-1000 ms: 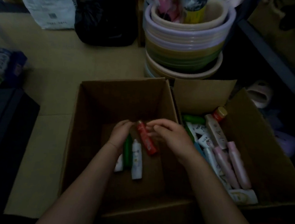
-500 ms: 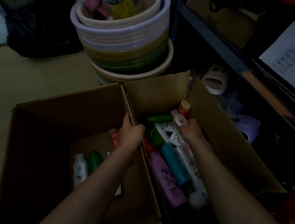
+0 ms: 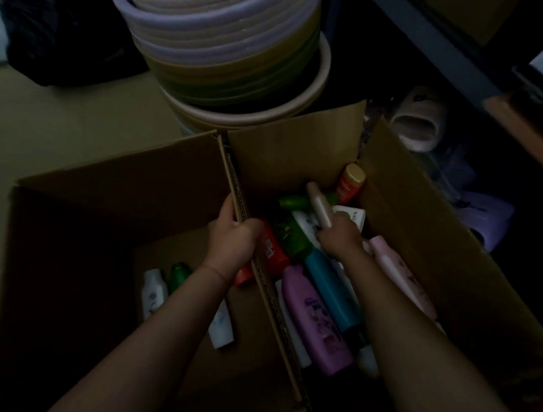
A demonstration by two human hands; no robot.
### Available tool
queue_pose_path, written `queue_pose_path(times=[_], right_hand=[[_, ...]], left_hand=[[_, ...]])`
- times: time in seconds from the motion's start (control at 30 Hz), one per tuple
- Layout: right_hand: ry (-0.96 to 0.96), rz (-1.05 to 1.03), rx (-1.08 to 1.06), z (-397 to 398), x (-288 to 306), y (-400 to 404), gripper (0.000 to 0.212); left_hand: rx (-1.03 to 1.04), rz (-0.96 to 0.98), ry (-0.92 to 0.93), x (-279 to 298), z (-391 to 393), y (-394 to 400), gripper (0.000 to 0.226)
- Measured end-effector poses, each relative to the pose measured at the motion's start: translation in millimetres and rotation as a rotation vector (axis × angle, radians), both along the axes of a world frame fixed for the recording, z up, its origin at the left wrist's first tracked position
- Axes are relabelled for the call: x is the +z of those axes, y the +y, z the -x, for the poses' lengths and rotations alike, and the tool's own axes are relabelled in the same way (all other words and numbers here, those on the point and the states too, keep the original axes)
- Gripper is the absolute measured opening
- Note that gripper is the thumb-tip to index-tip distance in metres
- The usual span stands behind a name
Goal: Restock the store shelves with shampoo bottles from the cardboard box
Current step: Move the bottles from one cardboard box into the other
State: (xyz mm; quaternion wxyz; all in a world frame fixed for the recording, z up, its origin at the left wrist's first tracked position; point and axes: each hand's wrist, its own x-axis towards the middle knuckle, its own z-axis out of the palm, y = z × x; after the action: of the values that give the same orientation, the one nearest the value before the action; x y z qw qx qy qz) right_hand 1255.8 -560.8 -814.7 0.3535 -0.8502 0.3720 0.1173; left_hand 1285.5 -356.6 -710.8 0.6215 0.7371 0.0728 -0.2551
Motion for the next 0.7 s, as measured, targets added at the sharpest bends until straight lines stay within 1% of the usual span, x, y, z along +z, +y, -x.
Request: queue_pose_path(times=[0.07, 0.13, 0.2, 0.27, 0.3, 0.33, 0.37, 0.4, 0.43, 0.47, 0.53, 0.6, 0.67, 0.7], right_hand=[[-0.075, -0.178, -0.03, -1.5, 21.2, 12.1, 0.048], [-0.149, -0.388, -0.102, -0.7, 50.3, 26.6, 0.053], [-0.272, -0.618, -0.169, 5.4, 80.4, 39.8, 0.054], [-0.383, -0.764, -0.189, 15.0, 113.5, 51.4, 0.044], [-0.417, -0.816, -0.182, 19.5, 128.3, 57.1, 0.04], [-0.437, -0.877, -0.175, 24.2, 143.4, 64.6, 0.04], [-0.442, -0.922, -0.155, 28.3, 156.1, 72.6, 0.042], [-0.434, -0.941, -0.123, 31.9, 168.0, 82.7, 0.042], [-0.421, -0.905, -0.072, 35.1, 179.3, 94.0, 0.04], [-0.411, -0.829, -0.014, 37.4, 189.3, 105.8, 0.037], [-0.444, -0.704, 0.049, 39.3, 199.4, 125.6, 0.036], [-0.499, -0.649, 0.025, 38.6, 199.6, 135.0, 0.039], [-0.527, -0.593, -0.041, 39.9, 191.6, 130.8, 0.037], [-0.527, -0.571, -0.076, 42.2, 185.4, 124.9, 0.036]], left_hand=[[0.017, 0.011, -0.002, 1.5, 1.5, -0.7, 0.052], [-0.001, -0.027, -0.03, 3.7, 1.9, -2.4, 0.054], [-0.042, -0.039, -0.022, 6.4, 0.4, -2.1, 0.052], [-0.127, 0.036, 0.087, 16.4, 0.5, 4.4, 0.054], [-0.16, 0.075, 0.156, 24.3, 2.1, 10.6, 0.059], [-0.167, 0.125, 0.195, 29.2, 2.7, 20.2, 0.065], [-0.137, 0.177, 0.193, 35.8, 5.3, 30.9, 0.062], [-0.066, 0.249, 0.184, 40.9, 8.1, 42.9, 0.056], [0.008, 0.327, 0.189, 44.5, 11.1, 55.1, 0.055], [0.068, 0.407, 0.206, 46.8, 14.2, 67.2, 0.06], [0.132, 0.49, 0.227, 46.7, 19.4, 87.1, 0.065], [0.207, 0.419, 0.247, 38.2, 22.2, 102.4, 0.061], [0.269, 0.216, 0.28, 23.0, 23.5, 113.3, 0.056], [0.269, 0.12, 0.295, 15.6, 26.4, 117.3, 0.053]])
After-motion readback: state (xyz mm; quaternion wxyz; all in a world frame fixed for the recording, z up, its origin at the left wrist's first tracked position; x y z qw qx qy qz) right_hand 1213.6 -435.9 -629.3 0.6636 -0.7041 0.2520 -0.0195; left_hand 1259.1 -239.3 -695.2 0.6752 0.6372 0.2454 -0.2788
